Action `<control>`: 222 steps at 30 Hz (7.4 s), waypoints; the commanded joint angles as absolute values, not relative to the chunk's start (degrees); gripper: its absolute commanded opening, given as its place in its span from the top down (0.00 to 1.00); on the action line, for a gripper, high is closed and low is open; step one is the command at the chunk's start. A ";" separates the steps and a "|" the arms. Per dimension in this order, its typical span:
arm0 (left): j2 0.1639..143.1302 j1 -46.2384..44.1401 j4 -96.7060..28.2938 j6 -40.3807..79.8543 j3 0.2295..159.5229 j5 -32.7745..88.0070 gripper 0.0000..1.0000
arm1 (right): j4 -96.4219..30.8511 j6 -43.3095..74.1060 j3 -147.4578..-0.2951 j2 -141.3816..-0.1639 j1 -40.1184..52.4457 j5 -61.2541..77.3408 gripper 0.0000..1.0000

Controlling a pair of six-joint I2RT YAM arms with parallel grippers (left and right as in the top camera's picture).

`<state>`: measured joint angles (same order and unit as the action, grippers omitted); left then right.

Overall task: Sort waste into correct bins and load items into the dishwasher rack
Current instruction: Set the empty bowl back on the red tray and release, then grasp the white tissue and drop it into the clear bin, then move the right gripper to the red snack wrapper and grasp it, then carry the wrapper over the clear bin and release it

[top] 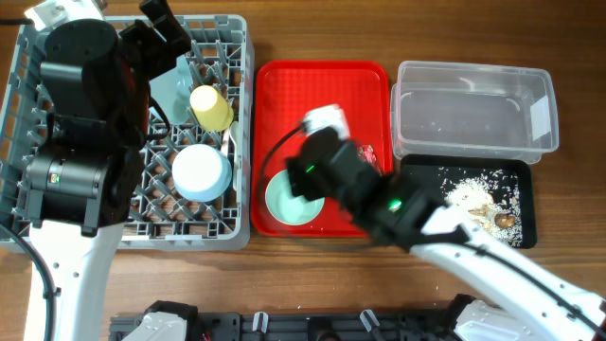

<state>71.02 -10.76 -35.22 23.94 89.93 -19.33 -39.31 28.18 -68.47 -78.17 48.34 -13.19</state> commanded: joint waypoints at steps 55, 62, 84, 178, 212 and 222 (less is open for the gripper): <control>71.02 -10.37 -35.05 24.67 89.93 -18.65 0.00 | -27.33 18.22 -62.65 -105.43 31.59 0.16 0.53; 71.02 -10.37 -35.05 24.67 89.93 -18.65 0.00 | -31.66 17.96 -65.71 -101.65 31.64 0.10 0.88; 71.02 -10.37 -35.05 24.67 89.91 -18.65 0.00 | -38.37 12.03 -72.01 -86.32 3.51 -10.98 0.12; 71.02 -10.37 -35.05 24.67 89.91 -18.68 0.00 | -6.26 10.13 -42.76 -96.64 34.06 -15.29 0.41; 71.02 -10.37 -35.05 24.67 89.91 -18.65 0.00 | -9.10 4.38 -49.21 -78.41 32.69 -15.51 0.96; 71.02 -10.37 -35.05 24.67 89.93 -18.65 0.00 | -3.55 0.12 -49.82 -69.87 8.05 -18.39 0.96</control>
<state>71.02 -10.76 -35.22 23.94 89.93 -19.33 -3.53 1.17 -49.56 -67.77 14.87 -18.04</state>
